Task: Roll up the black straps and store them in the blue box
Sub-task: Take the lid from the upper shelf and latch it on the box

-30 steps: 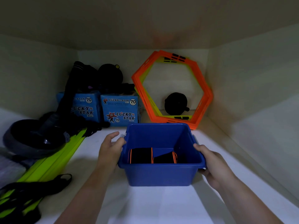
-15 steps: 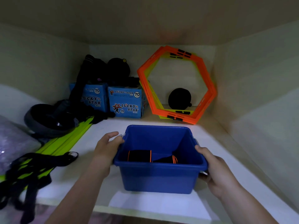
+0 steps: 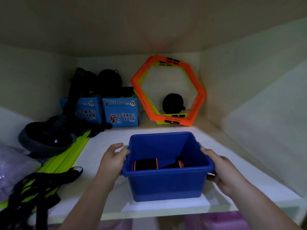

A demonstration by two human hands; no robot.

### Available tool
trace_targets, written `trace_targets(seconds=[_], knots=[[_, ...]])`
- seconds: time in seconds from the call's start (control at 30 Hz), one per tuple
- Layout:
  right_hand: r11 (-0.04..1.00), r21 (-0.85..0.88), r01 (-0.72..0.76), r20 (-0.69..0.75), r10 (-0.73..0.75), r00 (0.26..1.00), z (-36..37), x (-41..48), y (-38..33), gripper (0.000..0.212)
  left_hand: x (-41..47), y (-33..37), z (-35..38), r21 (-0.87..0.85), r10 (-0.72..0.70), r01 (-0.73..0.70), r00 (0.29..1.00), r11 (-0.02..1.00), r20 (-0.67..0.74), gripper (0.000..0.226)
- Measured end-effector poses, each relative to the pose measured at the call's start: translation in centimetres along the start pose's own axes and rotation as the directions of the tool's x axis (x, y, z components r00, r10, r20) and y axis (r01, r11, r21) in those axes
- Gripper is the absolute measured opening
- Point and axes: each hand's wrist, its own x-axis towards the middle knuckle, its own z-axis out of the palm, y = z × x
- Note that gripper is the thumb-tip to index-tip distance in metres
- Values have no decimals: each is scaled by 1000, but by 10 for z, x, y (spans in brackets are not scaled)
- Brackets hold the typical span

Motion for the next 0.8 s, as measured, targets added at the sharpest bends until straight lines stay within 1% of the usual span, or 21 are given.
trace_targets(seconds=[0.07, 0.13, 0.2, 0.27, 0.37, 0.47, 0.57, 0.63, 0.7, 0.73, 0.8], knots=[[997, -63, 50, -25, -51, 998, -2, -1, -6, 36, -2, 2, -6, 99, 94, -94, 996, 991, 3, 35], [984, -119, 131, -71, -140, 988, -2, -5, -15, 35, -7, 11, -11, 190, 155, -154, 988, 969, 11, 40], [960, -182, 211, -110, -233, 966, 1, -12, -28, 38, -15, 24, -14, 259, 218, -215, 976, 942, 19, 41], [934, -199, 296, -102, -320, 942, 6, -21, -46, 38, -22, 36, -12, 298, 290, -281, 957, 912, 16, 41], [909, -199, 366, -47, -382, 923, 13, -35, -70, 33, -41, 59, -6, 249, 359, -356, 933, 901, 37, 39], [862, -218, 457, -16, -472, 882, 17, -43, -87, 30, -59, 83, 4, 172, 419, -425, 905, 889, 71, 33], [819, -156, 552, 41, -553, 832, 17, -49, -106, 36, -77, 112, 12, 61, 484, -491, 870, 869, 97, 25], [779, -135, 612, 96, -605, 791, 16, -57, -122, 38, -91, 131, 15, 16, 537, -541, 838, 841, 98, 22], [718, -121, 686, 139, -672, 727, 16, -68, -139, 36, -104, 151, 15, 9, 610, -614, 786, 789, 102, 20], [673, -122, 730, 152, -714, 684, 15, -75, -148, 34, -110, 162, 15, 3, 649, -653, 753, 757, 108, 20], [555, -144, 819, 149, -807, 572, 13, -89, -169, 24, -122, 186, 16, -12, 715, -720, 688, 694, 121, 17]])
